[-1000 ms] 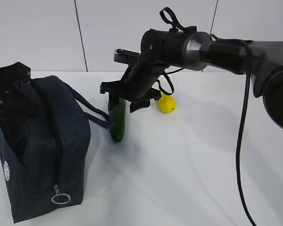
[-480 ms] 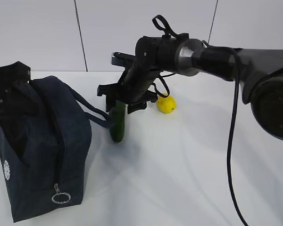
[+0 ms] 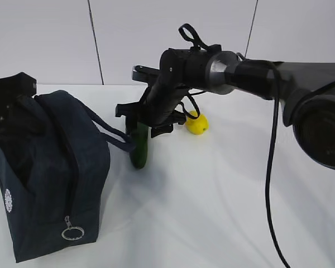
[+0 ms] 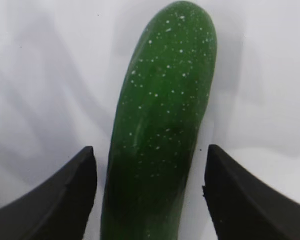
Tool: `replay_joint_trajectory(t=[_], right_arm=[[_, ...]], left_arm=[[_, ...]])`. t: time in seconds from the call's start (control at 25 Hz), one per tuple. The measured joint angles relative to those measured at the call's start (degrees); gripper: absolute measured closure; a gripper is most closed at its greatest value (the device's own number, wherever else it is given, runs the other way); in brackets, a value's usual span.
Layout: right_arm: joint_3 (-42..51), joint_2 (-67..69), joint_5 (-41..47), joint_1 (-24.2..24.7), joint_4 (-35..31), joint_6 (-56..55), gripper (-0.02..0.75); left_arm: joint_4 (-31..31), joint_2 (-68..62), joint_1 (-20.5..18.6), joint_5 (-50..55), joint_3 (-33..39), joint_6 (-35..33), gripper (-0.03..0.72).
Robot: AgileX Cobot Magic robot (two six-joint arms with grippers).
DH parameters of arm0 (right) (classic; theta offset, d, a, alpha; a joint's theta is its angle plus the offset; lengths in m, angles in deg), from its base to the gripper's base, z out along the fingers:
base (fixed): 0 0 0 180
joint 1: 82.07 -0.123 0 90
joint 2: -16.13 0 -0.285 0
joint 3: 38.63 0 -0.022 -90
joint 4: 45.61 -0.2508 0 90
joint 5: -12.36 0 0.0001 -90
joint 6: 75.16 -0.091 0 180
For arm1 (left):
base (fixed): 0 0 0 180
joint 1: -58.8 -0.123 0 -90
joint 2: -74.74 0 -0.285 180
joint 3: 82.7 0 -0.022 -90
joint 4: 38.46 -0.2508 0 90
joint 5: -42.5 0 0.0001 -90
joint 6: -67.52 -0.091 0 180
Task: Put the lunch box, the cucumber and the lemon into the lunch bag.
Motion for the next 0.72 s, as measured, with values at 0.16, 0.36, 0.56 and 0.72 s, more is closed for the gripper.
replay_joint_trajectory(t=[0.16,0.36,0.56,0.72], right_arm=[[0.0,0.2,-0.2,0.0,0.0,0.0,0.209],[-0.1,0.2,-0.7,-0.7,0.1,0.0,0.216],[-0.2,0.7,-0.9,-0.7,0.1,0.0,0.297],[-0.6,1.1,-0.7,-0.7,0.4,0.0,0.318]], left_arm=[[-0.1,0.0,0.0,-0.4,0.0,0.0,0.658],[-0.1,0.0,0.0,-0.6,0.0,0.0,0.658],[-0.2,0.0,0.0,-0.6,0.0,0.0,0.658],[-0.2,0.0,0.0,-0.7,0.0,0.0,0.658]])
